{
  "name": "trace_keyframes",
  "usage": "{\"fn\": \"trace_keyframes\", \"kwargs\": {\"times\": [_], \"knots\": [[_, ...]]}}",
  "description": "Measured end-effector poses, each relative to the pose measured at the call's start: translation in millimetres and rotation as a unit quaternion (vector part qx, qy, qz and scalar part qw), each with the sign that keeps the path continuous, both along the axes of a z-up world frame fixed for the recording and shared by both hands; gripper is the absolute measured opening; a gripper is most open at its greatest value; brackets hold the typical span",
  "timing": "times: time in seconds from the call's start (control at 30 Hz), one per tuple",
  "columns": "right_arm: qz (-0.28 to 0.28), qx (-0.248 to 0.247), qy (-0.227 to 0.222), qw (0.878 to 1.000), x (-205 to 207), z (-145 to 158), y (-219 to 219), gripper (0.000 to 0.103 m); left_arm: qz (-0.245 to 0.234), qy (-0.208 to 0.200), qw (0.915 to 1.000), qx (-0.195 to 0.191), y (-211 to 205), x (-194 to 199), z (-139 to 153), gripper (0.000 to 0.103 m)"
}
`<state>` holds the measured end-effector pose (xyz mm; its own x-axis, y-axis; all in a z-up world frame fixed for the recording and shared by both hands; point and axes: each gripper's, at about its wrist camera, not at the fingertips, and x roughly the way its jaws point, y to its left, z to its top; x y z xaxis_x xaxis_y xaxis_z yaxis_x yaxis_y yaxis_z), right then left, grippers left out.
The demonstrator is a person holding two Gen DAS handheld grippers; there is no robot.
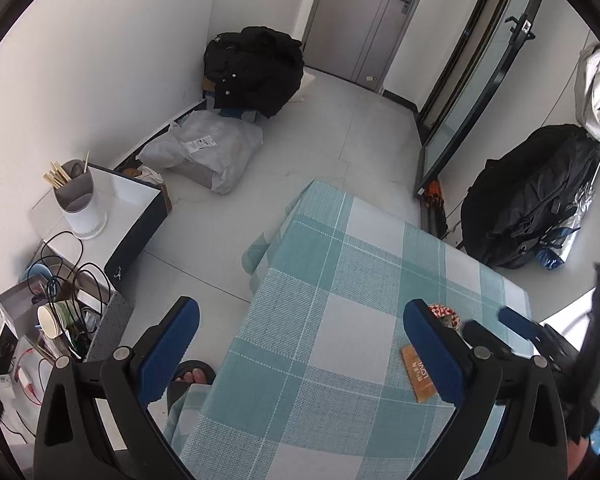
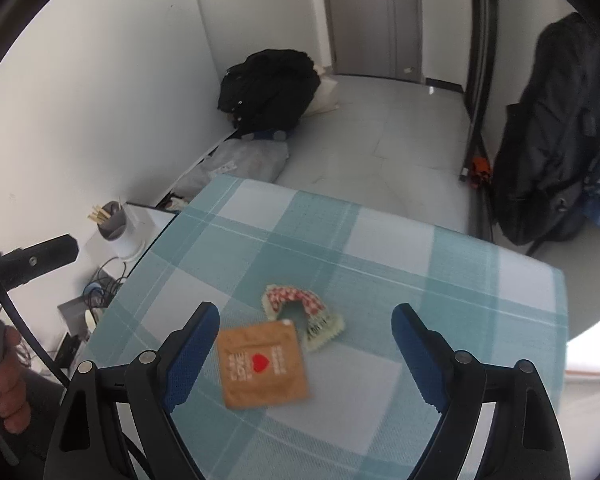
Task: Collect trash
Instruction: 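Grasp the red-white checked wrapper with the right gripper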
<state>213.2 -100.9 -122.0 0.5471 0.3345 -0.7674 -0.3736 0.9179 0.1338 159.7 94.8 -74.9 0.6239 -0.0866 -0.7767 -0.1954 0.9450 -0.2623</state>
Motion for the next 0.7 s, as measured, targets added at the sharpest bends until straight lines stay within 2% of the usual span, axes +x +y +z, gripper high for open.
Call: {"fn": "trace_keyframes", "kwargs": {"times": [0.17,0.37,0.5,0.57,0.63,0.7], "knots": [[0.019,-0.023,0.025,0.999,18.2,-18.7,20.9,0.088,0.005,0.008,0.9999,-0.01,7.7,-0.8,-3.9,0.1],[0.027,-0.056,0.041,0.997,21.9,-35.6,28.9,0.085,0.008,0.022,0.9995,-0.02,12.6,3.1,-8.9,0.1],[0.026,-0.08,0.048,0.995,17.9,-42.0,29.3,0.071,0.003,0.017,0.9997,-0.016,9.6,2.6,-7.7,0.1],[0.026,-0.085,0.047,0.995,16.6,-40.9,29.2,0.065,0.001,0.018,0.9997,-0.016,8.8,2.8,-8.7,0.1],[0.026,-0.09,0.045,0.995,16.1,-39.5,28.3,0.053,0.001,0.021,0.9996,-0.018,8.7,3.3,-10.1,0.1],[0.026,-0.085,0.048,0.995,17.8,-38.4,25.4,0.047,0.001,0.024,0.9995,-0.021,8.9,3.8,-11.6,0.1]]}}
